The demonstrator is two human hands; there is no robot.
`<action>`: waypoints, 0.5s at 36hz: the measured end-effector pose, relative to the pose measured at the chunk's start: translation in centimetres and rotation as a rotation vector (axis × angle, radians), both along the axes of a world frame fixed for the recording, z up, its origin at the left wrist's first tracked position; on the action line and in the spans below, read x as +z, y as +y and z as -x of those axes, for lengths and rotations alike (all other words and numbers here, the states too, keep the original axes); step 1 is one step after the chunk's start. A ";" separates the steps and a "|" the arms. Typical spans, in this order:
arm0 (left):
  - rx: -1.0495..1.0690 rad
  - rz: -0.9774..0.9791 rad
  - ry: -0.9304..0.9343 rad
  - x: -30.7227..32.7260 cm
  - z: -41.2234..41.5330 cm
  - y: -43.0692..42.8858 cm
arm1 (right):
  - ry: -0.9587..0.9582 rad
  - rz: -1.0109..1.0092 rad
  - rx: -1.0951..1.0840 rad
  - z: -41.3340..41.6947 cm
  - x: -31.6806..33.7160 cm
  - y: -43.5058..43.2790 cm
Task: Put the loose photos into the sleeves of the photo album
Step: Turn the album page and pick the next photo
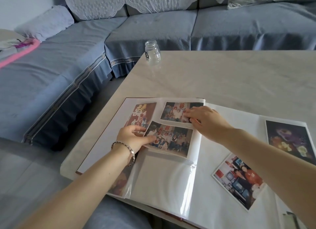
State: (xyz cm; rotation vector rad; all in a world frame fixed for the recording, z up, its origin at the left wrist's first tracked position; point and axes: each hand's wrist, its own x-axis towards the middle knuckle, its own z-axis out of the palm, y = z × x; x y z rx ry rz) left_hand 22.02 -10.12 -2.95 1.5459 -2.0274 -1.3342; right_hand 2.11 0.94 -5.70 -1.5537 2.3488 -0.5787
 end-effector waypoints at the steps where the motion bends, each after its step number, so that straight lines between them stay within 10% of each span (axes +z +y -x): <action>1: 0.003 -0.001 0.001 0.0 0.1 0.0 | -0.004 -0.001 -0.006 -0.1 0.0 0.0; 18: -0.093 0.251 -0.006 1.5 0.1 0.5 | -0.032 -0.014 -0.005 -0.1 0.4 0.1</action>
